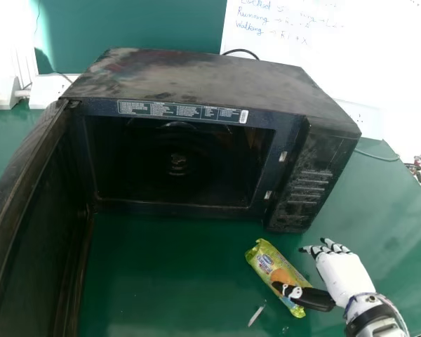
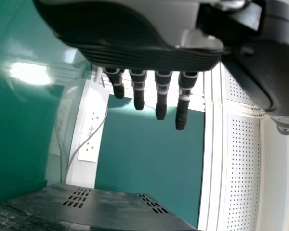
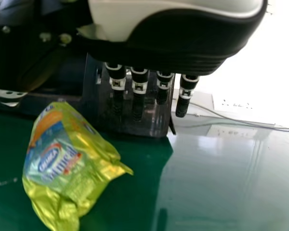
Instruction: Put biscuit inside oven
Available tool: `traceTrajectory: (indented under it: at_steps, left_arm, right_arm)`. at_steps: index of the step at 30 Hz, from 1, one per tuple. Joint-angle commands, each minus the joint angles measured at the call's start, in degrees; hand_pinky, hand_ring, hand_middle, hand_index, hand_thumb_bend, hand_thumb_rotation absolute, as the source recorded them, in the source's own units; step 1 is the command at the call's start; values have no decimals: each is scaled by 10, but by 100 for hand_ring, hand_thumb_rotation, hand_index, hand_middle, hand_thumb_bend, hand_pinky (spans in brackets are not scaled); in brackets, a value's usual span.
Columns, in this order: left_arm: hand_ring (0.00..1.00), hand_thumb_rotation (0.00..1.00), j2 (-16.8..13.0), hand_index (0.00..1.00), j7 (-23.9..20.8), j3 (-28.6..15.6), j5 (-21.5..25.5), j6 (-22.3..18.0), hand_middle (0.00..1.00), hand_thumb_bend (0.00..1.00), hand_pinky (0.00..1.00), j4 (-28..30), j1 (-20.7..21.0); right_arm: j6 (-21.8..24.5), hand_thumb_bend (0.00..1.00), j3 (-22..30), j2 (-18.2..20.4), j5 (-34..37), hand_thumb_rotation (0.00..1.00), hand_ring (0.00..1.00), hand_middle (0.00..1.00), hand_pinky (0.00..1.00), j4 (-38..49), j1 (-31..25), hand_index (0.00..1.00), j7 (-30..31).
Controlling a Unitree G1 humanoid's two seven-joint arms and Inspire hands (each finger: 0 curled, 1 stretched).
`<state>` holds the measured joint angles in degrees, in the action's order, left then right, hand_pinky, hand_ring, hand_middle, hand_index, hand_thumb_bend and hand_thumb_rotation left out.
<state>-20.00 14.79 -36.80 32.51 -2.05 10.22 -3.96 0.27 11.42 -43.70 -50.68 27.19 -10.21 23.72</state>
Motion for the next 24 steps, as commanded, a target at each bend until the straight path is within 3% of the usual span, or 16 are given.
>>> traceTrajectory:
  at_steps: [1,17,24]
  left_arm:
    - [98,100,6,83,-4,4,-7,-2,93,100,100,5,-9]
    - [98,100,22,83,-15,12,-13,0,93,100,100,36,-23]
    - [97,100,26,83,-23,17,-12,3,93,100,100,52,-31]
  right_arm:
    - [-2,97,6,-13,3,69,87,89,96,-10,1,89,7]
    - [12,97,0,-51,-20,69,91,91,100,-21,27,90,40]
    - [13,97,-8,-49,-22,70,91,92,100,-2,34,91,66]
